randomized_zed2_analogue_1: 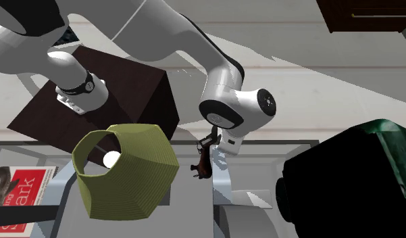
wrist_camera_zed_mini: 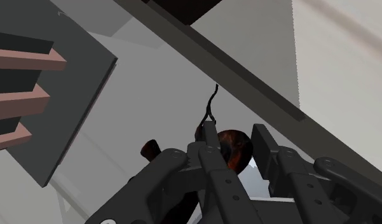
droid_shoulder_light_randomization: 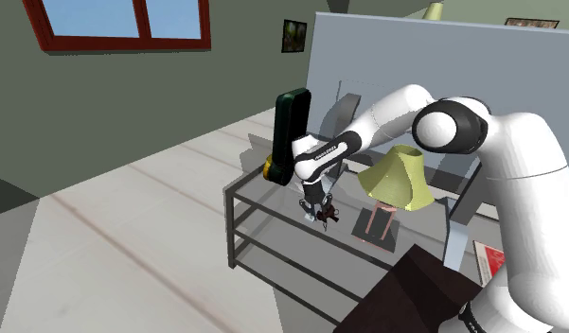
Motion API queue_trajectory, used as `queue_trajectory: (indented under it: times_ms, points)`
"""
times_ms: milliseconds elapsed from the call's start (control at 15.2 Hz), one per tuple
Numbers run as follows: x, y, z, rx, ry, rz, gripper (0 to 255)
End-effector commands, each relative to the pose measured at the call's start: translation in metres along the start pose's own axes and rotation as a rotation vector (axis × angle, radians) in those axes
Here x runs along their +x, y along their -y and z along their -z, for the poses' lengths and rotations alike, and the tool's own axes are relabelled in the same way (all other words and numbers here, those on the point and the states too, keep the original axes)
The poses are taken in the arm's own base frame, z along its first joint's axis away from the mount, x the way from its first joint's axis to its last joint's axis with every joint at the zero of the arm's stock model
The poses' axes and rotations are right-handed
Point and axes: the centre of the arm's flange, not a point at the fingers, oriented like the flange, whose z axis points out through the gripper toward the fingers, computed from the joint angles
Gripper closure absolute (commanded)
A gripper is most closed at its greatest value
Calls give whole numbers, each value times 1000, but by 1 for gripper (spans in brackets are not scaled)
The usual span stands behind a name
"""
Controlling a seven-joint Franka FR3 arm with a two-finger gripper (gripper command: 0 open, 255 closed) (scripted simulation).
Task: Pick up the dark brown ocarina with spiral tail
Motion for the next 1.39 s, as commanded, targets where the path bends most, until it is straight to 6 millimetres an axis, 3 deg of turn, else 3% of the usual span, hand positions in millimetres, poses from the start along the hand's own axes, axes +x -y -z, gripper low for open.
queue_trajectory:
  times_ms: [0, 198, 1188, 1320]
  points:
    - [0, 0, 0, 0, 0, 0, 255]
    - [0, 1, 0, 0, 0, 0, 255]
    - [-16, -26, 72, 0, 0, 0, 255]
    - [-16, -26, 73, 0, 0, 0, 255]
